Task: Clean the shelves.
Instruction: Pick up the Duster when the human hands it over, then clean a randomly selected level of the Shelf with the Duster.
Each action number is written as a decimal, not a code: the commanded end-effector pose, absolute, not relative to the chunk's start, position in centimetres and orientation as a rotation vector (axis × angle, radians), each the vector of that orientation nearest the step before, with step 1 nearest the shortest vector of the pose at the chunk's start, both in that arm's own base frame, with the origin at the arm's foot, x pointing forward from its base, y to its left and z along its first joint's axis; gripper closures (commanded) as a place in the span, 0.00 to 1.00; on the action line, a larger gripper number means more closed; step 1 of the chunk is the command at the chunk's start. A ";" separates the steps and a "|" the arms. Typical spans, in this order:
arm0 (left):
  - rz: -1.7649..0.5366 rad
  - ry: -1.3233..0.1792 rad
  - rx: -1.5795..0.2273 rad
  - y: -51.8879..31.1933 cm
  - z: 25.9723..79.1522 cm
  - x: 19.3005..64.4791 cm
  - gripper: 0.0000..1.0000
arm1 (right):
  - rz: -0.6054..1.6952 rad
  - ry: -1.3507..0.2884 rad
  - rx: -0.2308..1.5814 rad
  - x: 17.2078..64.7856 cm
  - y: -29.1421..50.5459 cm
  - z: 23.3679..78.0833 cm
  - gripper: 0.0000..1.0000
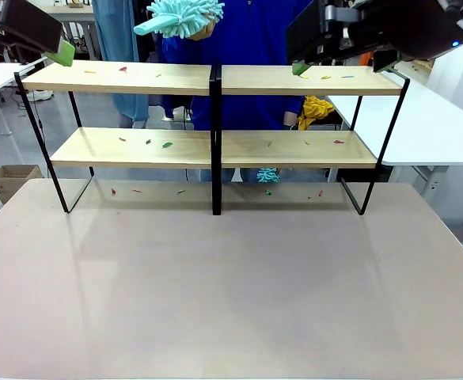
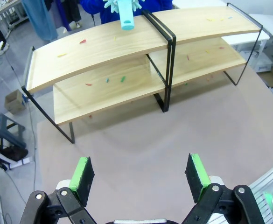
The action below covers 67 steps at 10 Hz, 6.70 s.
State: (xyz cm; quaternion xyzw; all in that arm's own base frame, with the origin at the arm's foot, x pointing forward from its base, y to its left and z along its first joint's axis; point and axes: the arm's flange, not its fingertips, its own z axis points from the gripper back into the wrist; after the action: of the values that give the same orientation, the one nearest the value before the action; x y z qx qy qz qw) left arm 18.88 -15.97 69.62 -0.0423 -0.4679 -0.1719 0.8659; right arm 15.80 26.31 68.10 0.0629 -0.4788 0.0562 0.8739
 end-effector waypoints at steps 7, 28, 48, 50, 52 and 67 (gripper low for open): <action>-0.400 -0.673 -0.372 -13.7 72.6 26.4 0.00 | 0.110 -1.000 0.137 15.8 26.2 68.2 0.00; -0.015 -0.147 -1.379 -12.3 62.2 58.0 0.00 | 0.110 -1.000 0.137 15.8 26.2 68.2 0.00; -0.097 -0.439 -1.112 6.8 71.1 38.7 1.00 | 0.110 -1.000 0.137 15.8 26.2 68.2 0.00; -0.076 -0.533 -1.177 15.3 70.3 31.2 1.00 | 0.110 -1.000 0.137 15.8 26.2 68.2 0.00; 0.022 -0.570 -1.227 19.9 67.5 25.8 1.00 | 0.110 -1.000 0.137 15.8 26.2 68.2 0.00; 0.093 -0.590 -1.236 22.5 67.3 23.9 0.97 | 0.110 -1.000 0.137 15.8 26.2 68.2 0.00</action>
State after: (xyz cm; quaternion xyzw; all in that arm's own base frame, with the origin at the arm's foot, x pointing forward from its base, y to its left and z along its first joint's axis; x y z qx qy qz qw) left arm 24.09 22.31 67.09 -0.5648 -0.2683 0.0509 0.7787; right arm 15.75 26.29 68.05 0.0617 -0.4794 0.0557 0.8736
